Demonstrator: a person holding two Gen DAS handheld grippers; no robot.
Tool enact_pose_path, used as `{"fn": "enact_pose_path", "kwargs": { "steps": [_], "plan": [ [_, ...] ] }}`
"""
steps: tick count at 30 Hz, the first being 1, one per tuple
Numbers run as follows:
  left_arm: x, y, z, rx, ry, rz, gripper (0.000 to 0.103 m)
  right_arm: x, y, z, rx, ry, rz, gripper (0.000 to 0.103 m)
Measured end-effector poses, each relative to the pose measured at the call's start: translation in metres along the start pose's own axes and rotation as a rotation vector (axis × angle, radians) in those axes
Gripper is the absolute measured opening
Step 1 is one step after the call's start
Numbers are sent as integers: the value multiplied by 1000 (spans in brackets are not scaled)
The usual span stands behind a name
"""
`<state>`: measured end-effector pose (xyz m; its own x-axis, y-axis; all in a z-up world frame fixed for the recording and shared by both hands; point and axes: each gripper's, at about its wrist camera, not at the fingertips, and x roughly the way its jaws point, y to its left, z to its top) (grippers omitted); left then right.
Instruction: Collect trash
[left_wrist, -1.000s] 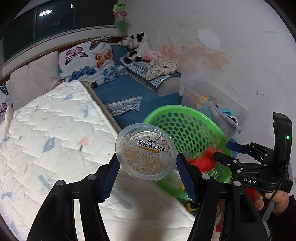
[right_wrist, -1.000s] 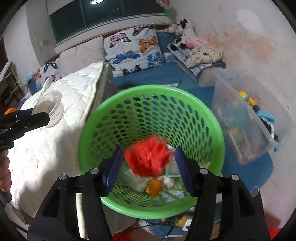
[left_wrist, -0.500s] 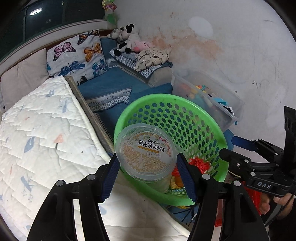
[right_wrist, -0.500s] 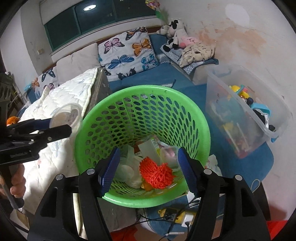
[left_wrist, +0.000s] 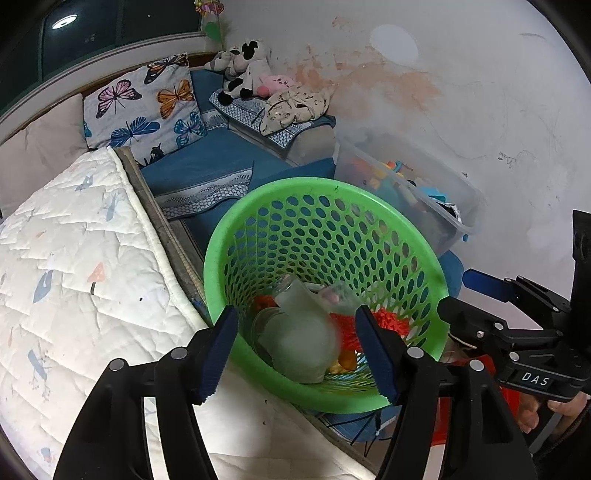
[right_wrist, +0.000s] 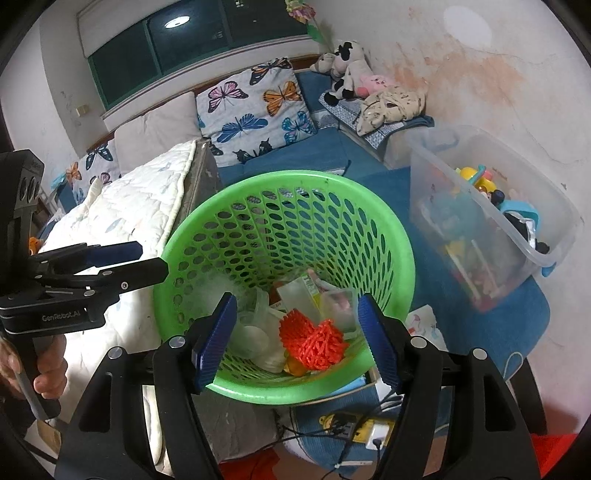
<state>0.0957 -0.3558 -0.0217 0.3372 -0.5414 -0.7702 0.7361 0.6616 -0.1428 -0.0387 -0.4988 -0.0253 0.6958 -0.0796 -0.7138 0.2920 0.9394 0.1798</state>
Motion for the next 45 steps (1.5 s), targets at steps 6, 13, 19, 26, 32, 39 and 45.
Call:
{"fn": "enact_pose_path", "kwargs": {
  "steps": [6,13,19,26,32,39,45],
  "plan": [
    [-11,9,-4,-17,-17,21,70,-2,10,-1,-8,-3,23,69],
    [-35,32,-14,-55,-44,75,74,-3,39,-3,-48,-3,62,71],
    [-59,54,-24,-85,-72,131,76,-4,67,-3,-84,-15,92,74],
    [-87,85,-40,-142,-105,193,79,-8,97,-3,-127,-37,109,78],
    [-113,108,-56,-191,-135,246,83,-10,122,-4,-159,-41,119,82],
    [-141,129,-80,-227,-163,331,88,-11,151,-9,-188,-37,145,84],
    [-165,146,-105,-275,-181,396,92,-13,183,-17,-221,-45,186,87]
  ]
}}
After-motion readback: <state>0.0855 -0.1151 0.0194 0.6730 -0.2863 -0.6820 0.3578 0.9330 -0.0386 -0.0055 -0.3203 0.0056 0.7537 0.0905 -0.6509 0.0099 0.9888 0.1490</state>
